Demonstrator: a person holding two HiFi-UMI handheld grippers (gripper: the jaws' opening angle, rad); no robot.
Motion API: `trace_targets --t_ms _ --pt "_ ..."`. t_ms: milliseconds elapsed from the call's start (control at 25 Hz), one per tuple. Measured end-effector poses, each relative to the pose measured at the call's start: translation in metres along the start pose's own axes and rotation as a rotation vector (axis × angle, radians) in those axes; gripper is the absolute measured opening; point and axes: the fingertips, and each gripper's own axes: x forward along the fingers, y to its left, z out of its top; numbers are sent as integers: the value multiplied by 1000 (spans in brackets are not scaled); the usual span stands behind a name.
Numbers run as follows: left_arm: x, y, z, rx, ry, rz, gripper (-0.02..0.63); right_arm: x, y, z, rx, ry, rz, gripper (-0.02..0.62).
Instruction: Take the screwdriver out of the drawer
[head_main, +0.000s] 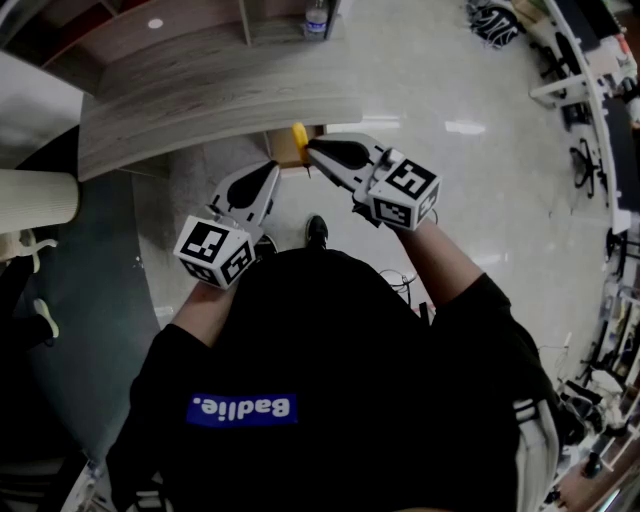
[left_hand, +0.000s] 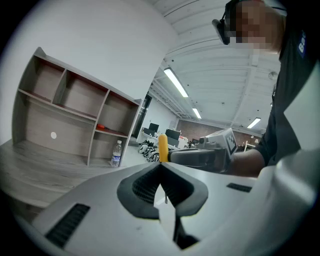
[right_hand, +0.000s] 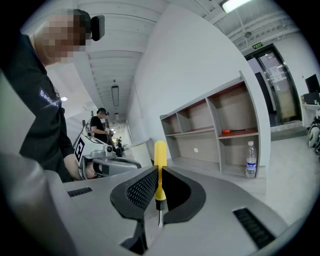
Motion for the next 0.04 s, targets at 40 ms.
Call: trace_targets --t_ms 40 --pt "0 0 0 0 0 0 -3 0 0 0 -4 -2 1 48"
